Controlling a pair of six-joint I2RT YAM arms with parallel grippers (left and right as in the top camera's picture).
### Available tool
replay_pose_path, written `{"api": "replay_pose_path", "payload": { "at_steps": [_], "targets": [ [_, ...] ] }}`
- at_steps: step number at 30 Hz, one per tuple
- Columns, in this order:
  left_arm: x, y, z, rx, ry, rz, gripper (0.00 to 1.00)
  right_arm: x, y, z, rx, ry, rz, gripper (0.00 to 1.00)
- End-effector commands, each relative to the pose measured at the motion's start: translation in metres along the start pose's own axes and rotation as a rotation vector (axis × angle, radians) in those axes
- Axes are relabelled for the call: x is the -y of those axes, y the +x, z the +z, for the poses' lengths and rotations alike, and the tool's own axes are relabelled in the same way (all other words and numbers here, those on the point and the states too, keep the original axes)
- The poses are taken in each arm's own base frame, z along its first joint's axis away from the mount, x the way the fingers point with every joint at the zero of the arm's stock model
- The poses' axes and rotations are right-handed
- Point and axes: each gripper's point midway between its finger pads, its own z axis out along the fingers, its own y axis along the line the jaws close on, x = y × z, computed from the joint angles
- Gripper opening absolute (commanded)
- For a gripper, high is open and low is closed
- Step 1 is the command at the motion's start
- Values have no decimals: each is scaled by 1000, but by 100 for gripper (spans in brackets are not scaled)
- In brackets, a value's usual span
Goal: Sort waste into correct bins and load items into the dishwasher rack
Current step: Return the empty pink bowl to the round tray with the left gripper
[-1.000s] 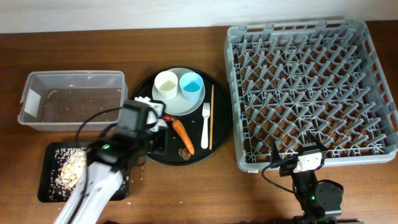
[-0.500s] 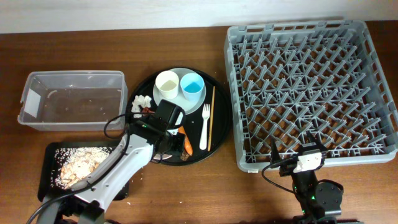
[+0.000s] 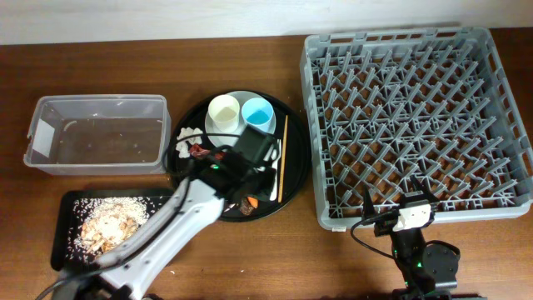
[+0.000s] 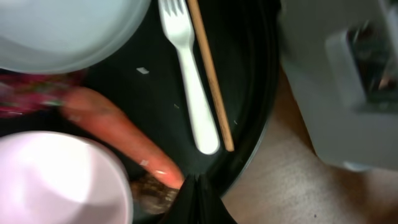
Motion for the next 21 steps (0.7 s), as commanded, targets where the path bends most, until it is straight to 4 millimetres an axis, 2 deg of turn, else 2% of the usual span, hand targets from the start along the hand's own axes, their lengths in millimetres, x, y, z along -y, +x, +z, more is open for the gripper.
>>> {"api": "replay_pose_path", "payload": {
  "at_steps": [1,2,4,6,10,16,21],
  "targets": [
    [12,20,32,-107,-7,24,0,-2,2,0,-3,-6,-6,99],
    [9,22,36,-117,-27,27,0,-2,2,0,-3,-6,-6,99],
    [-1,12,33,-79,-90,31,0,-2,2,0,-3,-6,-6,99],
    [-2,19,32,-105,-93,32,1,-2,2,0,-3,-6,-6,99],
    [4,21,33,-113,-69,36,1,-2,2,0,-3,-6,-6,99],
    [34,51,48,-174,-13,86,1,-2,2,0,-3,-6,-6,99],
    [25,57,69,-177,-109,71,1,-2,2,0,-3,-6,-6,99]
  ]
}}
